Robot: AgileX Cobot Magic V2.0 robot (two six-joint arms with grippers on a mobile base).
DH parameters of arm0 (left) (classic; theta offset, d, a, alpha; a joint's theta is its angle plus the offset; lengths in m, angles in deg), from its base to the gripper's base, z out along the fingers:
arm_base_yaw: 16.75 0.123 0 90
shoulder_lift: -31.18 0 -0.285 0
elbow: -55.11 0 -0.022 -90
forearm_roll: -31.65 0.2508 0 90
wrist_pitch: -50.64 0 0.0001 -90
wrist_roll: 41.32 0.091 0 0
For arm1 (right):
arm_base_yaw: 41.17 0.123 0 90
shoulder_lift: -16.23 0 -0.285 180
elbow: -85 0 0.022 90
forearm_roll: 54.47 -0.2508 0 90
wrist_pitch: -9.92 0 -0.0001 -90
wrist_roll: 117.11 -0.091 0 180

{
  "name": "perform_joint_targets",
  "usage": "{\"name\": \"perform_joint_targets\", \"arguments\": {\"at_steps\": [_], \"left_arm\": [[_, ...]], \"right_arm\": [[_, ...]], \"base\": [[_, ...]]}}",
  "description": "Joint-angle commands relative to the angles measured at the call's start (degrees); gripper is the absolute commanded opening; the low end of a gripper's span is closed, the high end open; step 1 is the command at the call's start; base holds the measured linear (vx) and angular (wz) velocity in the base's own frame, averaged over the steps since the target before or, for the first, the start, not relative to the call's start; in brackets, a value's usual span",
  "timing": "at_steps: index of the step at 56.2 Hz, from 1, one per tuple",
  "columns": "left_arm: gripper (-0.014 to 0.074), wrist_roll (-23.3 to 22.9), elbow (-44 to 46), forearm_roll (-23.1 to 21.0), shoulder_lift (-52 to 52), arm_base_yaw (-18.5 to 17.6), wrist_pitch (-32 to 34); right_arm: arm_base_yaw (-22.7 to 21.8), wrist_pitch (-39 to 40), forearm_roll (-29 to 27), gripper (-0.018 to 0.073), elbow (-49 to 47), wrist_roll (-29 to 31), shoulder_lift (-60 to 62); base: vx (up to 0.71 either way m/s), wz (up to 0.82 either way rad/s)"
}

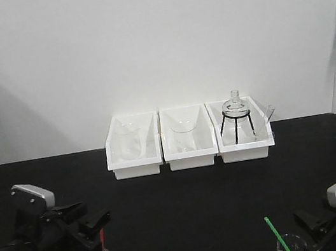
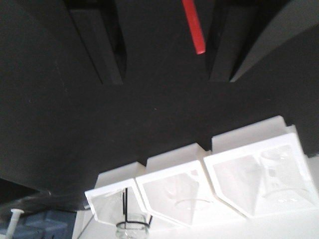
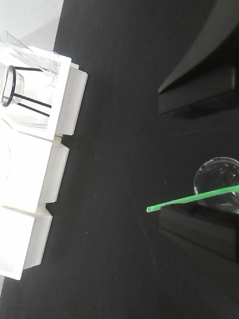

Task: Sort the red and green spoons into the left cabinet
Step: 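Lower left gripper to red spoon and right gripper to green spoon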

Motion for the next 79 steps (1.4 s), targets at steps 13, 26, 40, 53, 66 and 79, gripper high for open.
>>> {"name": "perform_joint_targets", "arguments": {"at_steps": [13,26,40,53,66,79], "left_arm": [[0.0487,-0.6,8.9,-2.3,-4.8,-1.2,-3.1],[0.0487,-0.7,9.2,-2.2,-6.7,-1.2,-3.4],[0.0486,-1.0,9.2,-2.2,-8.7,-1.2,-1.5],[0.0486,-1.0,9.2,-2.2,-8.7,-1.2,-0.4],[0.0486,-0.9,9.2,-2.2,-8.7,-1.2,0.2],[0.0485,-0.9,9.2,-2.3,-9.7,-1.2,1.3]], "right_arm": [[-0.4,5.2,-0.3,0.0449,-1.9,0.0,1.5],[-0.3,7.2,3.4,0.0449,-1.9,0.4,1.5],[-0.3,10.3,5.2,0.0449,-3.8,-2.0,-2.3],[-0.3,12.0,10.1,0.0449,-6.8,-8.3,-7.1],[-0.3,13.7,14.3,0.0449,-9.4,-9.2,-12.4],[-0.3,13.7,15.1,0.0449,-13.4,-10.0,-17.4]], "base": [[0.0,0.0],[0.0,0.0],[0.0,0.0],[0.0,0.0],[0.0,0.0],[0.0,0.0]]}}
